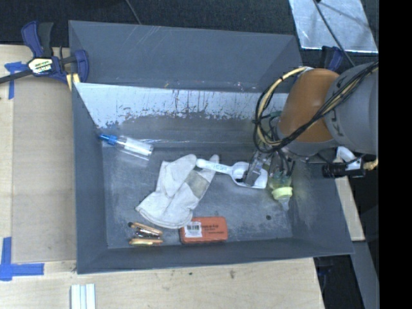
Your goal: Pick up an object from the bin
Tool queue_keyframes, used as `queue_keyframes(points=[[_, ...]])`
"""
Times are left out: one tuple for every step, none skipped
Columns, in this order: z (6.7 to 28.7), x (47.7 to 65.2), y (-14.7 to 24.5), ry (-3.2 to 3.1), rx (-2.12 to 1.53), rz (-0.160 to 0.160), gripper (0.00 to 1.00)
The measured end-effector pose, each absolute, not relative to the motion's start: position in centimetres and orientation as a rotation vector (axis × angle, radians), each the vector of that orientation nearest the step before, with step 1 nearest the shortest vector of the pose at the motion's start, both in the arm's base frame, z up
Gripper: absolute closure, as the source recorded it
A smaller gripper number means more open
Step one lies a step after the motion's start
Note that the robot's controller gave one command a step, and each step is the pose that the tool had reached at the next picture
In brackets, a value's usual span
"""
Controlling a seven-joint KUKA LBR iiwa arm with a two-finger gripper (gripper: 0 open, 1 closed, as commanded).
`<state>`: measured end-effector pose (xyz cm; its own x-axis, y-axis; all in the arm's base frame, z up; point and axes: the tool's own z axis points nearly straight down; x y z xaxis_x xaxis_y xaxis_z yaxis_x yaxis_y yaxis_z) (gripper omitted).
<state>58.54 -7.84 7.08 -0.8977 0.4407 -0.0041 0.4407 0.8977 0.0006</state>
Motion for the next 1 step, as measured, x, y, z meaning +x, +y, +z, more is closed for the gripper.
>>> queue_keyframes(points=[[22.27, 59.26, -9.82, 3.061, 0.677, 0.000, 1.00]])
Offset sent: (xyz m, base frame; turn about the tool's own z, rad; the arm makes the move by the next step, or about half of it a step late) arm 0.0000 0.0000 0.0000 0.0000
